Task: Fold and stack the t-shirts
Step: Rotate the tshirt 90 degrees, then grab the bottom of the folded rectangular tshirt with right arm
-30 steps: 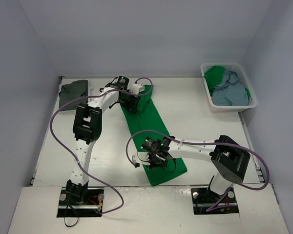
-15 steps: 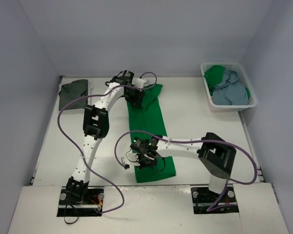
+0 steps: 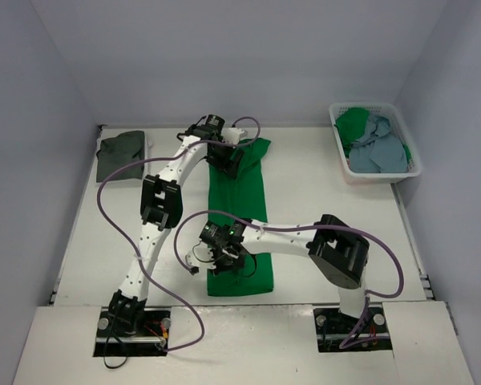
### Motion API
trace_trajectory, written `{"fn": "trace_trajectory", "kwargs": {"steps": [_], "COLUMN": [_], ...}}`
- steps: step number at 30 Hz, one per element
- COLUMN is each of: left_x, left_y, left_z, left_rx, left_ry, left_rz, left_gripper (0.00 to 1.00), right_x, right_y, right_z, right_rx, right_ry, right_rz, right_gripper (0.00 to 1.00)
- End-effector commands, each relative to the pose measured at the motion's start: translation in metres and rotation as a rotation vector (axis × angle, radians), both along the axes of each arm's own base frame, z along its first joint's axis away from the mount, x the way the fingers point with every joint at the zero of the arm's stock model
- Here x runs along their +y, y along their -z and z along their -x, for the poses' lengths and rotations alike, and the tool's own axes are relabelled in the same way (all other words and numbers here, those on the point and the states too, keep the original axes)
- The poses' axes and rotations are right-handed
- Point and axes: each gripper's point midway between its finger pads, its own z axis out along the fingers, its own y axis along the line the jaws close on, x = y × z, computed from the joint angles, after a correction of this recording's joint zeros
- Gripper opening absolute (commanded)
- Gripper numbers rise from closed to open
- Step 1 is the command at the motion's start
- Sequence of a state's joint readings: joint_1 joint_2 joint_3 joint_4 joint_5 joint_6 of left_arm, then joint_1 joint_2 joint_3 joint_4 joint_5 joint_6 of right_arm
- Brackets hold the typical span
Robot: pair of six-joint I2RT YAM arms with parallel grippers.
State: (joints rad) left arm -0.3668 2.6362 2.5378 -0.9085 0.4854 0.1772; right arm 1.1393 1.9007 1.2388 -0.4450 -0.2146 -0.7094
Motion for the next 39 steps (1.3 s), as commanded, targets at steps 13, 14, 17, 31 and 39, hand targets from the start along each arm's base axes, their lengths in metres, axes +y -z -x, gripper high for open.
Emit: {"fn": "trace_trajectory", "kwargs": {"steps": [13,14,17,31,39], "left_x": [0.059,0.063,0.083,0.16,0.18], "left_y": [-0.195,-0.2,-0.222,-0.262,-0.234], "left_z": [0.017,0.023,0.05,0.206,0.224], "left_rx": [-0.315,-0.317,-0.333,-0.488,-0.465], "left_ry": [-0.08,-0.077,-0.073,-0.082,-0.132], "left_rz": [0.034,0.032,0.021,-0.114,-0.137], "left_gripper": [0.68,0.68,0.68,0.69,0.69], "right_x": [0.023,0.022,0.013,-0.039,-0.035], "right_y": [-0.089,-0.092,-0.096,-0.069,-0.061], "right_z": [-0.04,-0.041,-0.04,0.014,0.016], "right_rx": [-0.134,-0.145,-0.165,-0.278,-0.404], "right_ry": [0.155,0.159,0.162,0.039,-0.03], "right_rz": [-0.281,-0.283,-0.267,-0.098,-0.099], "right_gripper": [0.22,0.22,0.22,0.54,0.63]}}
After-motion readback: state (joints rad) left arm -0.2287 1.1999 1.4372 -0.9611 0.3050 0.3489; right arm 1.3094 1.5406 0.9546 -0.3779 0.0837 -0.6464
